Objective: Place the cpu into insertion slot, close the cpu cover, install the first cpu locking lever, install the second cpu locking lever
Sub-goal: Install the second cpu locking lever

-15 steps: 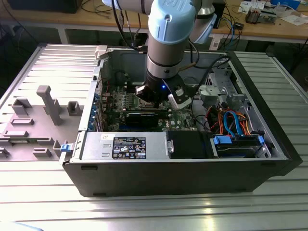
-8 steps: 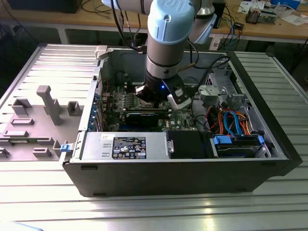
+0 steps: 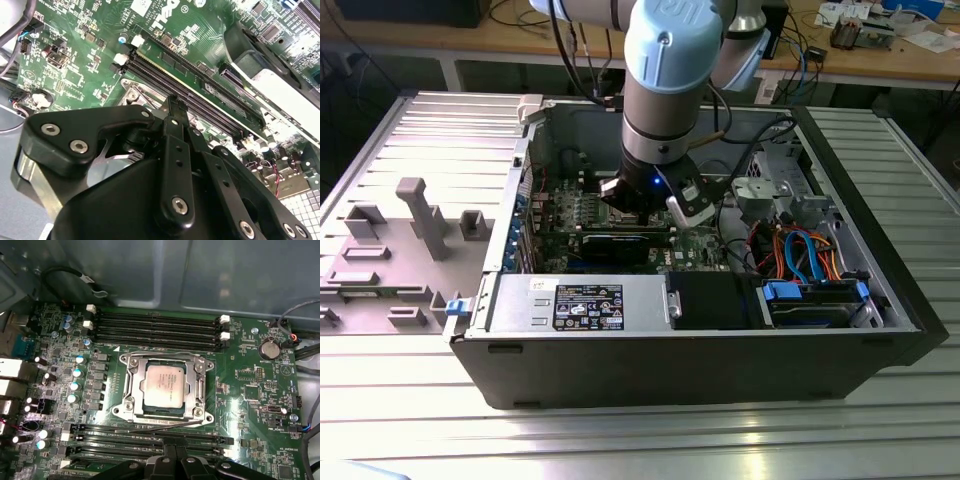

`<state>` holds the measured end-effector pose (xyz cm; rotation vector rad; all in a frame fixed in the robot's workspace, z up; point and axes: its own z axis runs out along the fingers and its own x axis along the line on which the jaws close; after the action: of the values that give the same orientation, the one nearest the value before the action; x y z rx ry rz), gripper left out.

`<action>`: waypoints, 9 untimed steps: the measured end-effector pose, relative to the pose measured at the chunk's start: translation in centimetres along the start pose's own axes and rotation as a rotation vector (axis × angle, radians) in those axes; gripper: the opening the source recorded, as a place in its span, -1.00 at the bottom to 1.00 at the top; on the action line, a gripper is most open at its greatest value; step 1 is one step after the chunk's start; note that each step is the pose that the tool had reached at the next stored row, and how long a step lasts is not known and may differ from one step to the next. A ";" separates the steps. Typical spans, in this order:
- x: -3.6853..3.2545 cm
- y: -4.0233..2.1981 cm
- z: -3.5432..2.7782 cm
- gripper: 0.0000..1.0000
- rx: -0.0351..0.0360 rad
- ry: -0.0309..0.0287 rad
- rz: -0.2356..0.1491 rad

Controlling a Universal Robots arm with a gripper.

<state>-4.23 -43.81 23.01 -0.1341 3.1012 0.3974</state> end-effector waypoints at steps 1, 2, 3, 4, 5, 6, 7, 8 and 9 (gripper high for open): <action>0.02 0.00 0.01 -0.79 0.0000 0.0000 0.000; 0.04 0.00 0.01 -0.79 -0.0001 0.0000 0.000; 0.09 0.00 0.03 -0.79 -0.0003 0.0000 0.000; 0.12 0.00 0.04 -0.79 -0.0005 -0.0001 0.000; 0.14 0.00 0.04 -0.79 -0.0006 -0.0001 0.000; 0.15 0.00 0.05 -0.79 -0.0007 -0.0001 0.000; 0.18 0.00 0.06 -0.79 -0.0010 -0.0001 0.000; 0.20 0.00 0.06 -0.79 -0.0010 -0.0001 0.000; 0.23 0.00 0.08 -0.79 -0.0014 -0.0002 0.000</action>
<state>-4.46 -43.80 22.93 -0.1341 3.1008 0.3996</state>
